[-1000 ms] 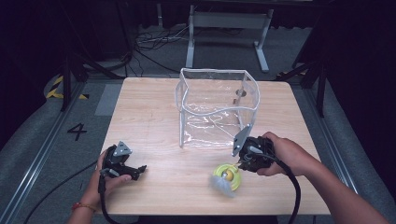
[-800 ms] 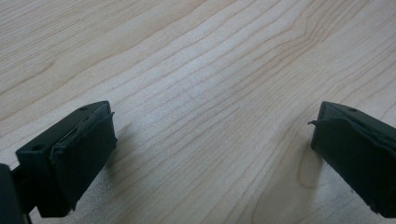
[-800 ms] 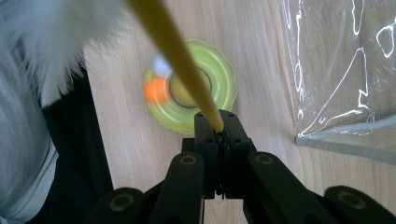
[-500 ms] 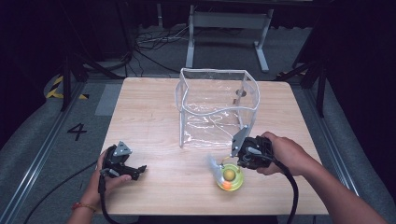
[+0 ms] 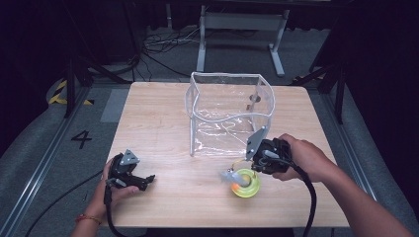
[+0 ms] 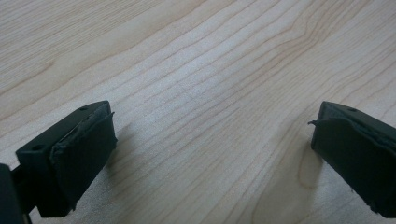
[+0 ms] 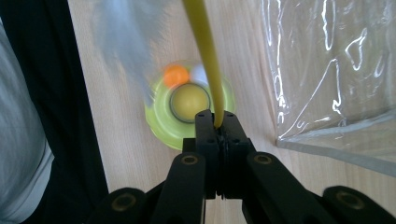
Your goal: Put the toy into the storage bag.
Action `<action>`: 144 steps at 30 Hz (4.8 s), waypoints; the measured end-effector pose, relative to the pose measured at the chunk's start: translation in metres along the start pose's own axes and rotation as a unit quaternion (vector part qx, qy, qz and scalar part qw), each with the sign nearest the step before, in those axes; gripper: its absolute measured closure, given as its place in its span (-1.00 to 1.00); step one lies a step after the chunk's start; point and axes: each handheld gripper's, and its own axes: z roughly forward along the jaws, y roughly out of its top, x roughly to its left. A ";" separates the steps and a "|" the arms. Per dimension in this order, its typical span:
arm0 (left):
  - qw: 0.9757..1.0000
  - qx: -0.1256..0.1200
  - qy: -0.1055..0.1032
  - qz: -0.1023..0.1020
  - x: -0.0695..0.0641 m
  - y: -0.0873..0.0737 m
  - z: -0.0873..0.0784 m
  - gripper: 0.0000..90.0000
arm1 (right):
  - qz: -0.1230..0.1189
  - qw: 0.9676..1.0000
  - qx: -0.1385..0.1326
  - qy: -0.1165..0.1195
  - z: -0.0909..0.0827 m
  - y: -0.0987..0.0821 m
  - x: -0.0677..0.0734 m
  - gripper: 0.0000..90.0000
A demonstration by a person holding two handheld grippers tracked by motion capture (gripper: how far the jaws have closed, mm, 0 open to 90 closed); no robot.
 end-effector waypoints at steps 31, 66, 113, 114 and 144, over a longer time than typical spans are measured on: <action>1.000 0.000 0.000 0.000 0.000 0.000 0.000 -1.00 | 0.002 0.997 -0.045 -0.069 -0.105 0.030 -0.020 0.97; 1.000 0.000 0.000 -0.001 0.000 0.000 0.000 -1.00 | 0.047 0.990 -0.080 -0.105 -0.158 0.074 -0.097 0.97; 1.000 -0.001 -0.003 0.000 0.000 0.000 0.000 -1.00 | 0.099 0.992 -0.055 -0.063 -0.036 0.074 -0.163 0.97; 1.000 -0.001 -0.004 -0.001 0.000 0.000 0.001 -1.00 | 0.099 0.992 -0.052 -0.061 -0.032 0.074 -0.162 0.97; 1.000 0.000 -0.003 0.000 0.000 0.000 0.000 -1.00 | 0.095 0.995 -0.003 -0.023 0.018 0.061 -0.155 0.96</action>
